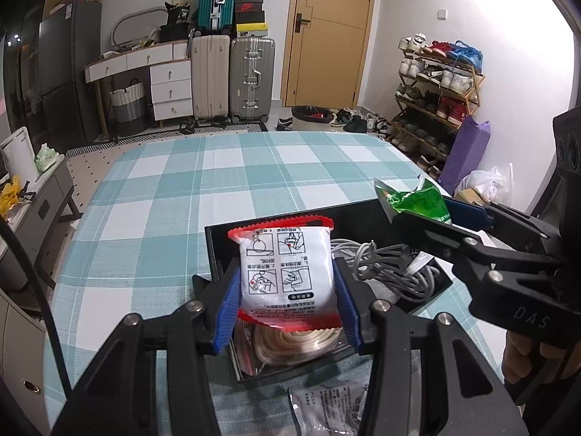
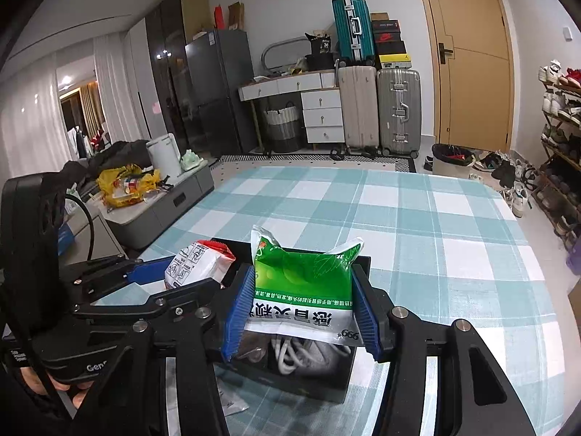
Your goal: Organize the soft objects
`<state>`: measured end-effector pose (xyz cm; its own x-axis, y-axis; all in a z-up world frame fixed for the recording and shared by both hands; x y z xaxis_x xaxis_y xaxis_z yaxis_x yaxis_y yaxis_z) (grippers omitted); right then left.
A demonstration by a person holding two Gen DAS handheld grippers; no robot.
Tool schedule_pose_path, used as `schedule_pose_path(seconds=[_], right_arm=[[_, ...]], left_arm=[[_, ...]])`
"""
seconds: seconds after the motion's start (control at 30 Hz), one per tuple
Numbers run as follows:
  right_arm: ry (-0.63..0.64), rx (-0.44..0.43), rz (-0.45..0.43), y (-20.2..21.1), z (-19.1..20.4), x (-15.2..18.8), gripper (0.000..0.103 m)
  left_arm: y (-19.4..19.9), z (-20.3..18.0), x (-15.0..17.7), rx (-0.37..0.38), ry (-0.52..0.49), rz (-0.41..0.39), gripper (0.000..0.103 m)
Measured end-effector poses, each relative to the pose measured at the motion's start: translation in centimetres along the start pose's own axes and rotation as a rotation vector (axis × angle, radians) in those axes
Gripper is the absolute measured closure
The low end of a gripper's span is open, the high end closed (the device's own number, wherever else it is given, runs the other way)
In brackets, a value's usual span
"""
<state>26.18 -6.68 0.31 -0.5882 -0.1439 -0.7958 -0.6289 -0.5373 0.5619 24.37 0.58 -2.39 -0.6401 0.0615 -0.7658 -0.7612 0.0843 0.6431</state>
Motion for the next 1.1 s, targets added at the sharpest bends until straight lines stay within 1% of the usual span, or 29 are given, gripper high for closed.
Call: schedule_pose_path(seconds=[0.17,0.2,0.27,0.33,0.4,0.43,0.5,0.57,0.6,0.67,0.77,0.87,0.97,1.1], right_arm=[[0.018,0.014,0.006,-1.6,-0.2,-0.1,0.051],[0.022,0.008,0.006,-1.9,-0.1,-0.2,0.049],[0.032,-0.004,0.011,-2.3,0.1,-0.2,0.041],[0.043,0.0,0.0,-2.1,0.2,-0.3,0.024],[0.04,-0.01,-0.012,-1.7,0.2,-0.4,0.02],[0.038,-0.01,-0.014,-1.5,0.1,-0.4,0.018],[0.034,-0.002,-0.016,-1.0,-0.2,-0.3,0.014],[0.029,0.007,-0.02,-0.4,-0.7,-0.3,0.011],[0.026,0.013,-0.021,-0.1,-0.9,-0.2,0.01],[0.019,0.015,-0.021,0.4,-1.2,0.1,0.009],[0.012,0.016,-0.026,1.4,-1.4,0.5,0.002],[0.006,0.011,-0.032,2.4,-1.4,1.0,0.001],[0.004,0.008,-0.036,3.3,-1.2,1.5,0.001],[0.002,-0.001,-0.042,4.5,-0.8,2.1,0.001]], left_arm=[[-0.8,0.1,0.0,0.006,-0.002,0.01,0.056],[-1.0,0.2,0.1,0.006,0.0,0.015,0.056],[-1.4,0.3,0.4,0.003,-0.001,0.032,0.056],[-1.6,0.4,0.6,0.006,0.001,0.037,0.055],[-1.5,0.5,0.6,0.007,0.003,0.037,0.055],[-1.5,0.5,0.6,0.006,0.004,0.037,0.052],[-1.4,0.4,0.7,0.017,0.005,0.038,0.045],[-1.0,0.2,0.6,0.035,0.003,0.024,0.032],[-0.7,0.1,0.6,0.033,-0.001,0.016,0.029],[-0.1,0.0,0.5,0.0,-0.011,0.0,0.012],[0.8,0.1,0.4,-0.011,-0.016,-0.02,0.004],[1.6,0.4,0.7,-0.031,-0.018,-0.031,0.0],[2.6,0.6,1.0,-0.065,-0.029,-0.04,0.0],[4.1,0.7,1.7,-0.084,-0.034,-0.052,0.0]])
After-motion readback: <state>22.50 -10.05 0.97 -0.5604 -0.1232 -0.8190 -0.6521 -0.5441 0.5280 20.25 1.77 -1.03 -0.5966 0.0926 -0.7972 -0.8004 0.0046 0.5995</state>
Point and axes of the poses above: each gripper's, at about its wrist camera, not at the fingertips, and y roughly against the way its jaws point, z to its left, x to its underside, the point moved 10 cm from there along -y, roughly the way its jaws point, and after that the axes turned 8 degrees about -y, right-handed, at the moved point
